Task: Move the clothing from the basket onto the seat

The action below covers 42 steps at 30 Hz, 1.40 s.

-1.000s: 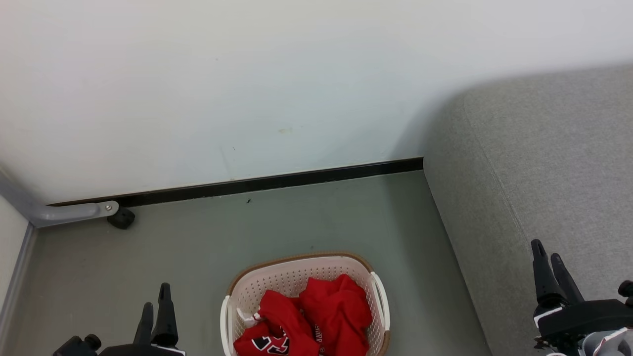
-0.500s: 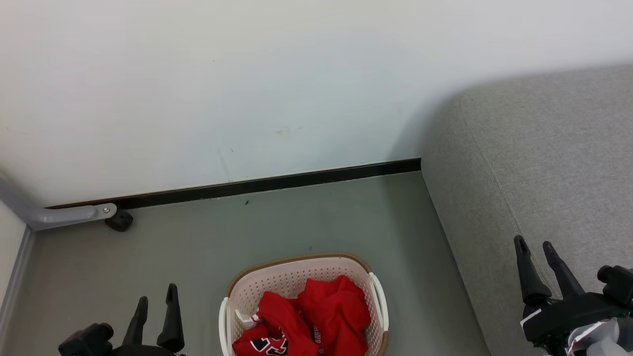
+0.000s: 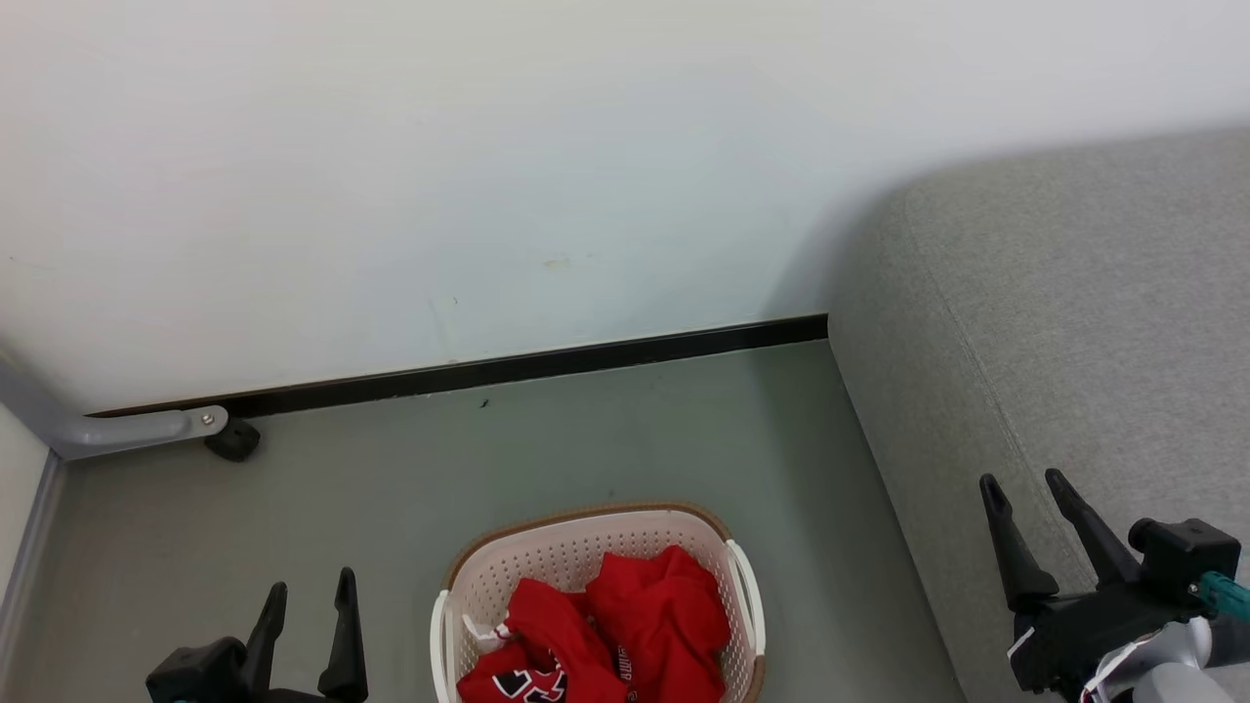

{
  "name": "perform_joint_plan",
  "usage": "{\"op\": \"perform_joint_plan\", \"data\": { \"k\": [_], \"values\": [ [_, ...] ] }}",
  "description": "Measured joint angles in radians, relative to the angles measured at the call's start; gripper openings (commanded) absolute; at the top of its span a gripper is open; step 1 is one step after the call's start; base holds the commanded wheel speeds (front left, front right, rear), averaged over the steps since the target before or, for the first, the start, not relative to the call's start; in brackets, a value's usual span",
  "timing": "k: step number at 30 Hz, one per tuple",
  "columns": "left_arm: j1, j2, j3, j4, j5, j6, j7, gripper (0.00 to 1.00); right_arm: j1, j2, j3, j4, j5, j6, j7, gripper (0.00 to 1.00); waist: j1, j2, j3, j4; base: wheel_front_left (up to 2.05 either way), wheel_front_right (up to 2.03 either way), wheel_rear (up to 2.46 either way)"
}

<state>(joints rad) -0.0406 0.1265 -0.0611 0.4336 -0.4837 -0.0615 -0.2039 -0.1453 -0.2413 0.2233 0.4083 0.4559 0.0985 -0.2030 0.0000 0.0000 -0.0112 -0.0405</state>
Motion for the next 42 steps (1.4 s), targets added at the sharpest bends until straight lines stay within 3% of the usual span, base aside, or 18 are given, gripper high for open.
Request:
{"op": "perform_joint_plan", "data": {
  "k": [13, 42],
  "values": [
    [0.000, 0.001, 0.010, 0.022, 0.184, 0.000, -0.045, 1.00, -0.010, -0.008, 0.049, 0.037, -0.166, 0.007, -0.046, 1.00, 0.0000, 0.0000, 0.000, -0.003, 0.00, 0.00, 0.00],
    [0.002, -0.004, 0.056, 0.019, 0.206, -0.019, -0.045, 1.00, -0.019, 0.003, 0.023, 0.027, -0.184, 0.016, -0.046, 1.00, 0.0000, 0.0000, 0.048, -0.004, 0.00, 0.00, 0.00]
  ]
}}
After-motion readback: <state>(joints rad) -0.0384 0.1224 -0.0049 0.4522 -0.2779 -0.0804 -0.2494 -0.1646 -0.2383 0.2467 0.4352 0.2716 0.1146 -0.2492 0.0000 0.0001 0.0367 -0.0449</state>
